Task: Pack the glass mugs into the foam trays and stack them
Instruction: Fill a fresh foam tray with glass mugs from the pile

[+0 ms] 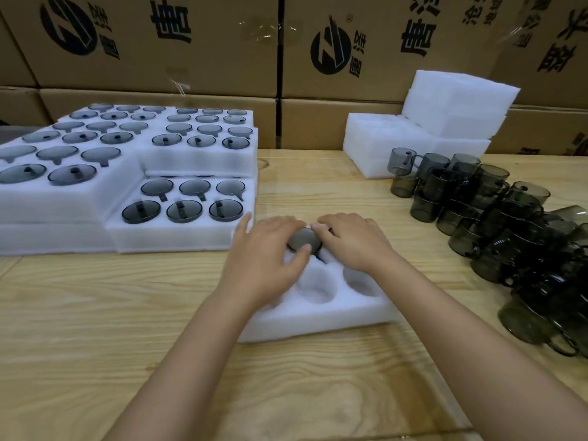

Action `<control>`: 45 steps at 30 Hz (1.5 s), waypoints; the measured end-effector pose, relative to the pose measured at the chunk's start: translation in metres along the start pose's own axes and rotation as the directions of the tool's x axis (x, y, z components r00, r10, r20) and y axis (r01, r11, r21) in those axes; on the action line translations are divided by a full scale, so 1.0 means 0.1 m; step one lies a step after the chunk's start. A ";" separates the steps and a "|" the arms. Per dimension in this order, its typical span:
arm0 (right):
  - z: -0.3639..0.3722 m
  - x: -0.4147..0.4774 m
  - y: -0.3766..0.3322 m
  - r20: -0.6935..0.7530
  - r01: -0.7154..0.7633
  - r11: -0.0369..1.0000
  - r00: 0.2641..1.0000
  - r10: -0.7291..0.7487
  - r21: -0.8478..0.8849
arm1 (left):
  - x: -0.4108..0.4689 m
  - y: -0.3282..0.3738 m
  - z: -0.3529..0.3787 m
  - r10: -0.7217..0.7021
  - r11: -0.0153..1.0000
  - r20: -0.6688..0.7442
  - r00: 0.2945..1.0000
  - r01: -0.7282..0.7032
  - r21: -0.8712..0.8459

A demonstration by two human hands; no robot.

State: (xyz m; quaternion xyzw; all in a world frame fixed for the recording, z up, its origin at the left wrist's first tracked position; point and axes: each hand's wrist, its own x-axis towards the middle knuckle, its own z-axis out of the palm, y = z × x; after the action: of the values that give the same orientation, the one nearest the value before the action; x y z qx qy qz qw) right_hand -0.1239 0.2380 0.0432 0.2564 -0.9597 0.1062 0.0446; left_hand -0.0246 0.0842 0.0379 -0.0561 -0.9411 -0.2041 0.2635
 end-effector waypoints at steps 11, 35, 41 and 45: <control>-0.04 0.14 0.15 -0.009 -0.086 0.879 0.995 0.102 0.470 | -0.32 -0.52 -0.01 -0.282 0.683 0.058 0.958 0.243 -0.689; -0.52 1.51 1.31 -0.142 -0.458 0.888 0.883 0.448 -0.045 | -0.25 -0.59 0.06 -0.267 0.766 -0.079 0.960 0.162 -0.622; -0.61 1.15 0.70 -0.291 -0.259 0.944 0.905 0.311 0.203 | -0.26 -0.59 0.05 -0.276 0.761 -0.066 0.959 0.176 -0.624; -0.66 0.60 0.08 -0.409 0.010 0.951 0.904 0.123 0.308 | -0.26 -0.57 0.03 -0.297 0.729 -0.039 0.954 0.200 -0.654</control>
State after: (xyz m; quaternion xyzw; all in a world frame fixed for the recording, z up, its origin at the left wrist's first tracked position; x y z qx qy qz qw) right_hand -0.1779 0.2309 0.1139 0.2025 -0.9063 0.3064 0.2089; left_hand -0.0165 0.0337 0.0016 -0.0016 -0.7916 -0.5510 0.2642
